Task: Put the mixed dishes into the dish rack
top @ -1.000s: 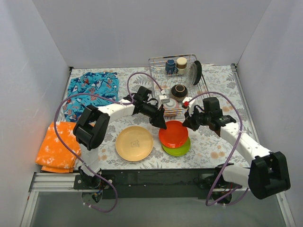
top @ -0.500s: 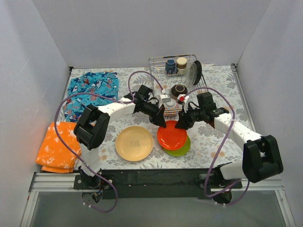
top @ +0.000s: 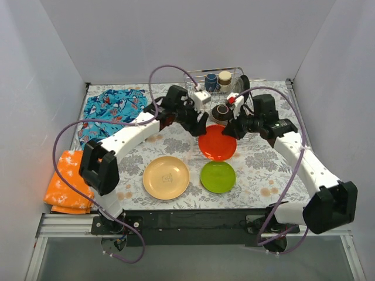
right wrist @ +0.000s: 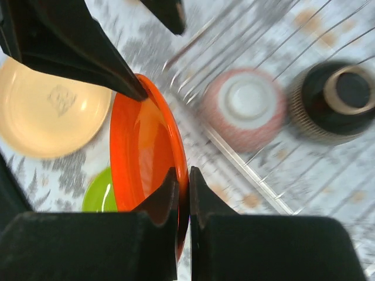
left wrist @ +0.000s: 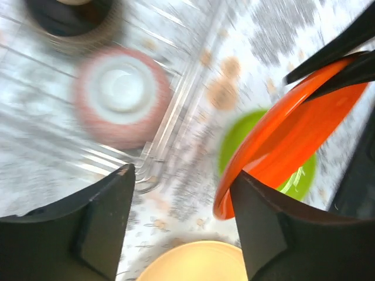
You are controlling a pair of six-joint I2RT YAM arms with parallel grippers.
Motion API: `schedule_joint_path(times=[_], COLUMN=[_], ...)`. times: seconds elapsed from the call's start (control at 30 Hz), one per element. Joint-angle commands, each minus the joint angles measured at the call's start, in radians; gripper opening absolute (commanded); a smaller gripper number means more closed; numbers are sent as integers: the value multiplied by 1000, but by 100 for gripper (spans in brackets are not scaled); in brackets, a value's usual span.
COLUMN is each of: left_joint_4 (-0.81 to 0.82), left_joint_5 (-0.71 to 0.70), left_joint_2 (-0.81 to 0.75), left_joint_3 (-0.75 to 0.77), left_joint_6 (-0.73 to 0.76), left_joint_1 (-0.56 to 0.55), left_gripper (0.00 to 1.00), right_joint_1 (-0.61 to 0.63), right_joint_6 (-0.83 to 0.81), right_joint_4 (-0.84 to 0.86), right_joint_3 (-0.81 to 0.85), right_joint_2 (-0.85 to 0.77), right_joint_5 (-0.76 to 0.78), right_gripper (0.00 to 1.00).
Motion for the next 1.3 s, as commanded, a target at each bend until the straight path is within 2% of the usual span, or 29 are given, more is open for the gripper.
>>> schedule_joint_path(times=[0.0, 0.07, 0.1, 0.17, 0.23, 0.27, 0.3, 0.33, 0.37, 0.47, 0.6, 0.63, 0.67, 0.77, 1.03, 1.27], left_joint_4=[77, 102, 108, 101, 88, 87, 93, 99, 88, 7, 10, 16, 15, -2, 25, 18], left_joint_5=[-427, -478, -496, -490, -481, -479, -476, -475, -431, -388, -311, -288, -248, -208, -110, -93], left_joint_2=[-217, -301, -330, -422, -488, -559, -593, -620, -642, -656, -720, -743, -749, -750, -736, -737], left_joint_3=[26, -33, -68, -148, -196, -257, -292, -334, -380, -389, -444, -454, -457, -454, -504, -504], left_joint_6=[-100, -105, -92, -88, -111, -131, -124, -118, -125, -165, -142, -136, -139, -197, -229, -251], left_joint_1=[126, 141, 141, 140, 141, 143, 147, 157, 201, 319, 390, 407, 451, 520, 534, 534], left_gripper=[69, 77, 78, 82, 86, 91, 92, 93, 93, 93, 93, 95, 95, 95, 95, 95], right_joint_1=[5, 19, 22, 39, 45, 59, 66, 73, 86, 103, 103, 105, 106, 111, 109, 109], right_joint_6=[145, 172, 179, 186, 171, 154, 144, 134, 127, 127, 117, 114, 102, 105, 18, 10], right_joint_4=[154, 223, 284, 322, 332, 345, 401, 429, 446, 445, 487, 487, 484, 431, 454, 454], right_joint_3=[151, 168, 183, 224, 308, 327, 344, 365, 395, 531, 586, 597, 629, 709, 790, 833], right_joint_2=[-141, -149, -144, -97, -10, 20, 48, 101, 133, 284, 414, 461, 485, 568, 674, 759], right_joint_5=[158, 298, 345, 534, 695, 750, 813, 955, 1011, 1183, 1242, 1245, 1264, 1320, 1323, 1323], right_gripper=[1, 1, 1, 1, 1, 1, 1, 1, 1, 1, 1, 1, 1, 1, 1, 1])
